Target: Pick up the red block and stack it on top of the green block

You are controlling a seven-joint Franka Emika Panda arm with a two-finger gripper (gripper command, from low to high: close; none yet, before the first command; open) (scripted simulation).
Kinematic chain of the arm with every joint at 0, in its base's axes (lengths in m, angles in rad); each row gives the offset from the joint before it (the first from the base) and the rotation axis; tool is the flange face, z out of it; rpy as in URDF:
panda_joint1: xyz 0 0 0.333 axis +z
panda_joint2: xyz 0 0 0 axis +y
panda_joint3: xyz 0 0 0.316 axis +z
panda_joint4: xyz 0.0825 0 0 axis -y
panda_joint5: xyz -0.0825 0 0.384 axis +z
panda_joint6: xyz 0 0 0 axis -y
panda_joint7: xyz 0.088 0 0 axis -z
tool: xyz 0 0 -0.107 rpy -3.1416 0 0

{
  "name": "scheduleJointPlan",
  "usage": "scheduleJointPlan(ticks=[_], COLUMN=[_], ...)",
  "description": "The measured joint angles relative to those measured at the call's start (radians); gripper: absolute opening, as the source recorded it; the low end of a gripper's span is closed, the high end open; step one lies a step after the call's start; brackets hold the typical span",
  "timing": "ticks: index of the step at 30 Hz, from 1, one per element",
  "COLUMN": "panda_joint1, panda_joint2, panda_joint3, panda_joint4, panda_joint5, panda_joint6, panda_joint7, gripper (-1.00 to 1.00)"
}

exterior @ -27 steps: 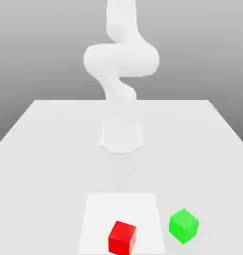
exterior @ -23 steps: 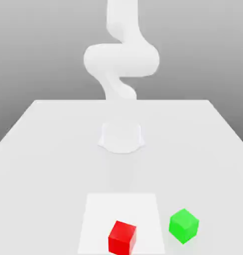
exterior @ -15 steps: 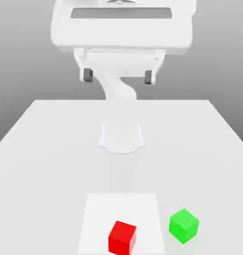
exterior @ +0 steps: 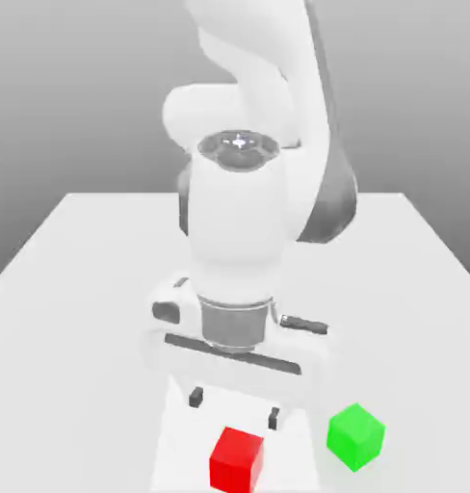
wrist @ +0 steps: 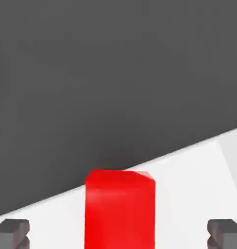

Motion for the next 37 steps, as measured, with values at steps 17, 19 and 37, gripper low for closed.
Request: scheduleJointPlan(ticks=[17, 19, 37], panda_joint1=[0.034, 0.067, 0.259], panda_joint2=[-0.071, -0.097, -0.029], panda_joint3=[0.017, 0.035, 0.074], panda_joint4=[-0.021, -0.033, -0.081], panda_joint5=[0.028, 0.037, -0.046], panda_joint6=[-0.053, -0.066, 0.046], panda_joint7=[0.062, 0.142, 0.632], gripper=[-1.00, -1.00, 1.00])
